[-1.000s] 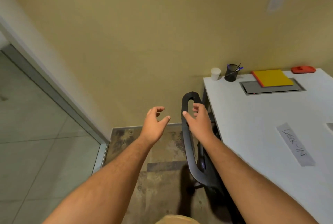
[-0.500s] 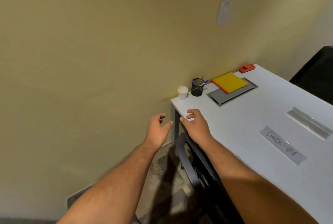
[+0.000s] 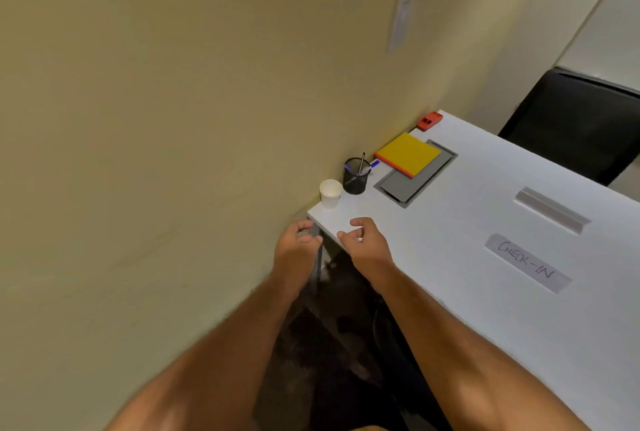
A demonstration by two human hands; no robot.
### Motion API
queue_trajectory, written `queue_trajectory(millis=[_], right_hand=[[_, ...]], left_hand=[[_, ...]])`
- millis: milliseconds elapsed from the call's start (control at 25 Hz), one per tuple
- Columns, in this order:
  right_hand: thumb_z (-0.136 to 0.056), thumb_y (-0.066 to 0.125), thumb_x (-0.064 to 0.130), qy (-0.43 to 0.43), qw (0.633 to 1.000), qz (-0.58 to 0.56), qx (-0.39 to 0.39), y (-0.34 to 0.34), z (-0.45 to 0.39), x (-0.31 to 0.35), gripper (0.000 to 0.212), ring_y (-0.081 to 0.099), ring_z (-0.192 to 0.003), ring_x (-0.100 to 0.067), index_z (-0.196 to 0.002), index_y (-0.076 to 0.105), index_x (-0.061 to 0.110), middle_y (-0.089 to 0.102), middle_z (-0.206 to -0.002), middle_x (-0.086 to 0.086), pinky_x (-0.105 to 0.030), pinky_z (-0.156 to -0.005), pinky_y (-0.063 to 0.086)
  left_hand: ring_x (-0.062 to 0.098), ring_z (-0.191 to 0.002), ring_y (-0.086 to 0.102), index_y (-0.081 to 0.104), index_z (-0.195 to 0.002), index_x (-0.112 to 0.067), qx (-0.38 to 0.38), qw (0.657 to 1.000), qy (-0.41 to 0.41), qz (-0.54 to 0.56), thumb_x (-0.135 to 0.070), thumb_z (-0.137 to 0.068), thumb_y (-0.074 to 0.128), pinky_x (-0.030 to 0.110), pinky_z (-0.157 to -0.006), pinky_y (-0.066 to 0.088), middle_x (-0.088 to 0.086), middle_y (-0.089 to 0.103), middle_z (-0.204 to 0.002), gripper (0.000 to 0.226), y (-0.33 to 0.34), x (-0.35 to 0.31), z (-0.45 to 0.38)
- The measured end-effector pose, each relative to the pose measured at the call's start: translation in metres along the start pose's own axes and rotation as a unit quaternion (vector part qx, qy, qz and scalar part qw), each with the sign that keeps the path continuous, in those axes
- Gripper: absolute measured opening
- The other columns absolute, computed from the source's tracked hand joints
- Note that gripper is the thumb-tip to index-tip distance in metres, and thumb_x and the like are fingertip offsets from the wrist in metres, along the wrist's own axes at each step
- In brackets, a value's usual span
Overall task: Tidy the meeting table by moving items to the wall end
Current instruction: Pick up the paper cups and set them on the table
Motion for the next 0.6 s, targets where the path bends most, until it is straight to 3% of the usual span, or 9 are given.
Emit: queue_trajectory(millis=[80, 200, 360, 520, 600], right_hand=[[-0.100, 0.070, 0.037, 0.015, 1.000, -0.011, -0.011, 0.009, -0.029, -0.002, 0.046, 0.066, -0.095, -0.018, -0.139, 0.048, 0.029, 0.067, -0.115, 0.000, -0.024, -0.083, 0.059], [-0.099, 0.072, 0.036, 0.018, 1.000, -0.001, 0.006, 0.024, -0.079, -0.001, 0.050, 0.070, -0.106, -0.021, -0.141, 0.047, 0.029, 0.066, -0.128, -0.001, -0.038, -0.096, 0.063], [-0.099, 0.071, 0.036, 0.002, 0.999, 0.005, 0.049, 0.035, -0.142, 0.005, 0.050, 0.071, -0.097, -0.019, -0.141, 0.048, 0.025, 0.069, -0.108, -0.001, -0.038, -0.091, 0.064], [-0.100, 0.067, 0.033, 0.007, 0.995, 0.059, 0.083, 0.047, -0.202, 0.006, 0.052, 0.063, -0.126, -0.033, -0.147, 0.045, 0.023, 0.063, -0.141, -0.011, -0.046, -0.111, 0.051], [-0.102, 0.063, 0.031, 0.001, 0.990, 0.106, 0.092, 0.054, -0.223, 0.002, 0.052, 0.059, -0.133, -0.034, -0.150, 0.045, 0.018, 0.060, -0.145, -0.011, -0.044, -0.114, 0.047]], left_hand=[[0.017, -0.099, 0.065, 0.064, -0.121, -0.022, -0.003, 0.999, -0.003, -0.032, -0.010, -0.091, 0.062, 0.021, -0.072, 0.046, 0.000, 0.068, -0.116, 0.032, 0.003, 0.000, -0.022], [0.006, -0.094, 0.063, 0.063, -0.126, -0.019, 0.004, 0.997, 0.016, -0.077, -0.012, -0.093, 0.067, 0.013, -0.072, 0.044, -0.005, 0.065, -0.118, 0.034, 0.005, -0.012, -0.055], [0.018, -0.092, 0.067, 0.066, -0.113, -0.031, 0.000, 0.994, 0.004, -0.109, -0.018, -0.090, 0.066, 0.024, -0.068, 0.048, -0.002, 0.069, -0.108, 0.027, 0.007, -0.024, -0.106], [0.015, -0.075, 0.065, 0.071, -0.091, -0.028, 0.001, 0.990, -0.004, -0.139, -0.004, -0.090, 0.059, 0.020, -0.059, 0.046, 0.001, 0.073, -0.098, 0.027, 0.024, -0.028, -0.144], [0.011, -0.070, 0.059, 0.068, -0.080, -0.025, 0.013, 0.988, 0.001, -0.151, 0.001, -0.091, 0.059, 0.019, -0.059, 0.043, 0.000, 0.072, -0.090, 0.029, 0.030, -0.030, -0.152]])
Point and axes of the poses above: each hand's wrist, its own z-axis away from the middle knuckle, its own y-axis out of the palm, x = y × z, the point moved 6 cm from there along -z, towards the middle knuckle
